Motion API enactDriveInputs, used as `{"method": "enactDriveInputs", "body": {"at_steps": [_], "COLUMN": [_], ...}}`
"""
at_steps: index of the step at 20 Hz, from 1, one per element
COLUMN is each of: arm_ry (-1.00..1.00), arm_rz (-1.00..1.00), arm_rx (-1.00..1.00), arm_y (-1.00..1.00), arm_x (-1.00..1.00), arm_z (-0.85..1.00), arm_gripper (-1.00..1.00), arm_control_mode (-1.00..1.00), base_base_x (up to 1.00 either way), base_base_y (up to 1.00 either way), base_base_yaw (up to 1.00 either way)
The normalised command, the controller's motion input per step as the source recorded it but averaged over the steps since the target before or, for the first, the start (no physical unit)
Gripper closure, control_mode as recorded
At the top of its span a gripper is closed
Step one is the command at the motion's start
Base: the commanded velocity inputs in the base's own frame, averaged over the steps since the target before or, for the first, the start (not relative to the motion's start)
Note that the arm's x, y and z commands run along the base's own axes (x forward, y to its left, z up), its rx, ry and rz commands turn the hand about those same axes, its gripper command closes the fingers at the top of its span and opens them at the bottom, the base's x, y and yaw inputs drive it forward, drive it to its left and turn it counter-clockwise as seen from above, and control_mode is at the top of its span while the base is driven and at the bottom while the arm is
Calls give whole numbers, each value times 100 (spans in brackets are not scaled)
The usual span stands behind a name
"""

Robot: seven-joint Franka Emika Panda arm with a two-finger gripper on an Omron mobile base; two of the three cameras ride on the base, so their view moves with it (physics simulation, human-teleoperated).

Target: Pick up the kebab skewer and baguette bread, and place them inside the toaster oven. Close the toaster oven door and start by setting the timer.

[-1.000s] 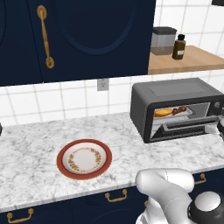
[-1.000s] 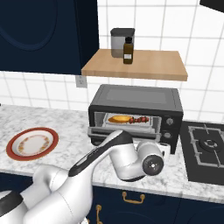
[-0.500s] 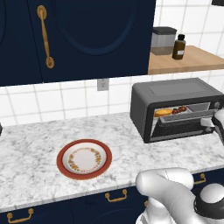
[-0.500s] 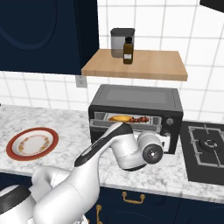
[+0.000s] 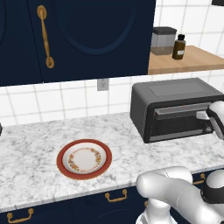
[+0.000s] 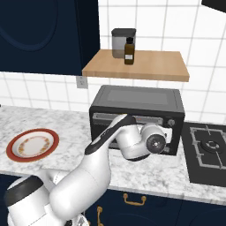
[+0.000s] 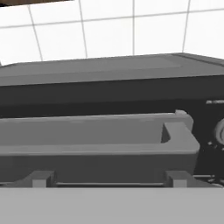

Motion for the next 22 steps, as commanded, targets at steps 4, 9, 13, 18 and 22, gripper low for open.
{"method": "enactDriveInputs", "body": {"at_steps": [4,9,13,18,22], "arm_ry": [-5,-1,0,-8,-19], "arm_rz": [2,0,0,0,0], "arm_rx": [0,0,0,4,20], "arm_y": [0,-2,-24,-27,-23], "arm_x": [25,-10,-51,-4,0], "arm_z": [1,0,0,8,9], "arm_gripper": [-100,-100,-100,-100,-100], "arm_control_mode": [-100,-100,-100,-100,-100], "base_base_x": [0,0,0,0,0], "base_base_y": [0,0,0,0,0], "base_base_yaw": [0,0,0,0,0]}}
